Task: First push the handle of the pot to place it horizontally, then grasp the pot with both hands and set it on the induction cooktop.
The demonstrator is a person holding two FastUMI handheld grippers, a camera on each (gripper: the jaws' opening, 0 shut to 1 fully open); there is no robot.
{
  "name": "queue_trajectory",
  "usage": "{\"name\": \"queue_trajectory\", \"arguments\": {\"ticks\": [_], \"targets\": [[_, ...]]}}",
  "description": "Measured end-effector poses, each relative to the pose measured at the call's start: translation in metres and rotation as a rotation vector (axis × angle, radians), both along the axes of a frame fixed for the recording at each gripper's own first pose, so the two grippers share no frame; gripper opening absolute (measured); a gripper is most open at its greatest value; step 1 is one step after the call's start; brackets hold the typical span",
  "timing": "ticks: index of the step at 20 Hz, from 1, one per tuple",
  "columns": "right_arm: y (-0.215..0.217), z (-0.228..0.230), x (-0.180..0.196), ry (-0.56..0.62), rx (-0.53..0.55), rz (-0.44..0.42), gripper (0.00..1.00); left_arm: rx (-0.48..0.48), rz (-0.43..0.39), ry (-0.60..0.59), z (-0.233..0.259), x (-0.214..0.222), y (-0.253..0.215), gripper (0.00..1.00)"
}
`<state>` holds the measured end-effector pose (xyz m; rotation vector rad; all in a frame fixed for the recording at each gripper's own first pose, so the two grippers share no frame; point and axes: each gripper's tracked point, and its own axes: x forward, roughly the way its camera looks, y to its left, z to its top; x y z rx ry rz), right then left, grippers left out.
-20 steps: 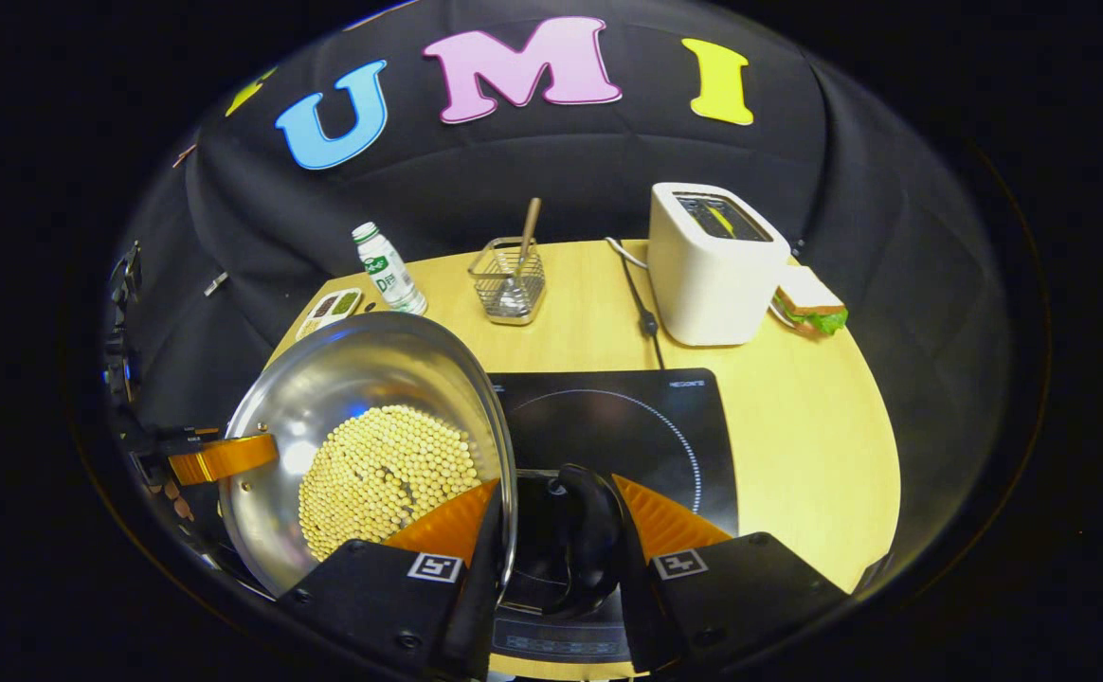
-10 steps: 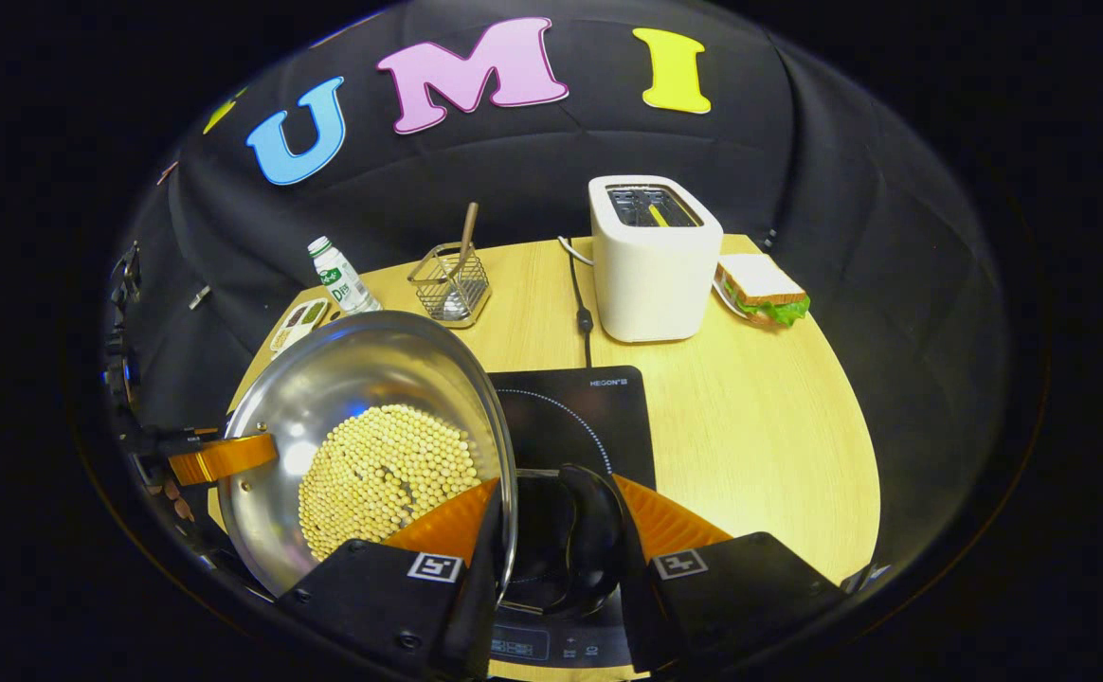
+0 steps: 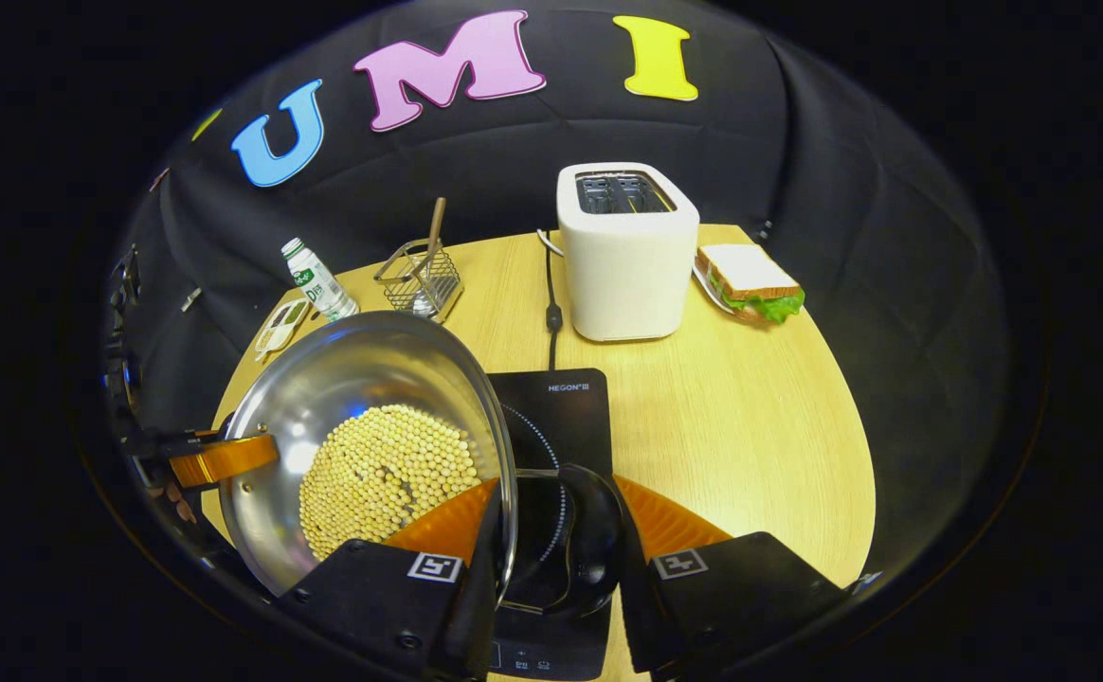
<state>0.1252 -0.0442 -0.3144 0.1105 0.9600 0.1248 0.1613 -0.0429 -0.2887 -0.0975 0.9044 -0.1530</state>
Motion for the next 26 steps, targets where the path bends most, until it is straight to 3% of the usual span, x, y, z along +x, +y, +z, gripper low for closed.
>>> {"name": "queue_trajectory", "arguments": {"ticks": [1,4,14,15,16,25,26], "targets": [[-0.003,-0.003,0.0,0.004,0.0,-0.002,0.53,0.002,-0.003,0.004,-0.003,0.001,-0.003,0.58],[-0.009,-0.011,0.003,0.01,0.0,-0.011,0.58,0.005,-0.009,0.008,-0.009,0.006,-0.01,0.58],[-0.015,-0.023,0.009,0.013,0.0,-0.017,0.58,0.002,-0.014,0.012,-0.022,0.015,-0.017,0.58],[-0.015,-0.025,0.01,0.013,0.003,-0.017,0.53,0.002,-0.013,0.009,-0.021,0.016,-0.017,0.58],[-0.015,-0.025,0.01,0.013,0.004,-0.018,0.58,0.001,-0.013,0.009,-0.023,0.016,-0.018,0.58],[-0.026,-0.029,0.014,0.01,0.029,-0.036,0.58,0.0,-0.015,-0.001,-0.023,0.02,-0.028,0.59],[-0.026,-0.029,0.014,0.01,0.031,-0.036,0.53,-0.003,-0.012,-0.002,-0.023,0.021,-0.027,0.6]]}}
